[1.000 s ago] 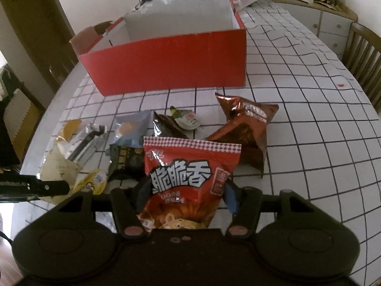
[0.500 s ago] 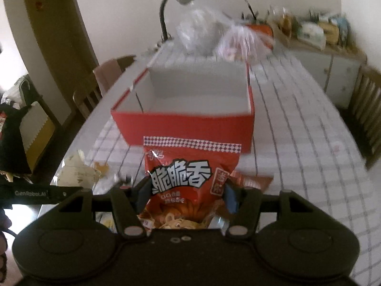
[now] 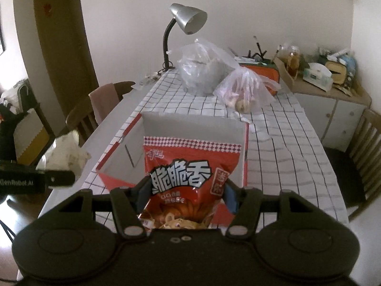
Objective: Organize snacks
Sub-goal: 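Carry both bags over the red box and open both grippers to drop them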
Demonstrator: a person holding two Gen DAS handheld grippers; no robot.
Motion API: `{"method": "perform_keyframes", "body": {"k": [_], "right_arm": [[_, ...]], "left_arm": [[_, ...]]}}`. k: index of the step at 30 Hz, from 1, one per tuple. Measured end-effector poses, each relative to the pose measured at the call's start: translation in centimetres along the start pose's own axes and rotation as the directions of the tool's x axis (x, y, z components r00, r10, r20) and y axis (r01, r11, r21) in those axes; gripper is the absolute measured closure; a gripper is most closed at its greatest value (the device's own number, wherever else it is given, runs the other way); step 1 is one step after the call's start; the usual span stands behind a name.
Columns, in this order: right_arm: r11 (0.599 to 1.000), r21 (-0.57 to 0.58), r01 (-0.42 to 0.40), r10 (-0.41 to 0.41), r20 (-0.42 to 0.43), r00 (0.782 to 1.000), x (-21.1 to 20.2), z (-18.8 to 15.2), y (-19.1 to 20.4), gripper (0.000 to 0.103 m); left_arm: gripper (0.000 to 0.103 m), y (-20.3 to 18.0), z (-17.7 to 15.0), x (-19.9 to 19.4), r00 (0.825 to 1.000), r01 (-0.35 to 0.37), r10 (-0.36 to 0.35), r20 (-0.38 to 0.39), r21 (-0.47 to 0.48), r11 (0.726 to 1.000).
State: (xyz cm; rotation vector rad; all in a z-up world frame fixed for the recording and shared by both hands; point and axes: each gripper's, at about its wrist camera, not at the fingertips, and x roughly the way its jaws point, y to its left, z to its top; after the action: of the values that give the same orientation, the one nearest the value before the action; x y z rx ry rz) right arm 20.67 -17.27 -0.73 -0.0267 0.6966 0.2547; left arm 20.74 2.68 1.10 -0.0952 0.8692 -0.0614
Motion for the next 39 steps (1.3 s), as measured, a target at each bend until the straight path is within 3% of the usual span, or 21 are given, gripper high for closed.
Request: {"method": "perform_keyframes", "body": {"k": [8,22,31,39], "right_arm": [[0.999,-0.039,0.006,-0.007,-0.025,1.0,4.4,2.3,-0.9,0.042],[0.999,-0.038,0.031,-0.035,-0.126,0.991,12.2,1.5,-2.1,0.042],[0.997,-0.077,0.03,-0.044,-0.179,0.983,14.4,-0.1,-1.9,0.042],[0.994,-0.102,0.026,-0.046,-0.192,0.98,14.5,-0.6,-1.7,0.038]], "left_arm": [[0.069,-1.0,2.5,4.6,0.999,-0.023,0.024,-0.03,0.034,0.999],[0.069,-2.9,2.8,12.5,0.989,-0.053,0.067,-0.131,0.109,0.993],[0.068,-3.9,1.4,15.2,0.975,-0.067,0.098,-0.199,0.155,0.986],[0.067,-4.0,0.7,15.8,0.97,-0.082,0.116,-0.213,0.163,0.983]]}}
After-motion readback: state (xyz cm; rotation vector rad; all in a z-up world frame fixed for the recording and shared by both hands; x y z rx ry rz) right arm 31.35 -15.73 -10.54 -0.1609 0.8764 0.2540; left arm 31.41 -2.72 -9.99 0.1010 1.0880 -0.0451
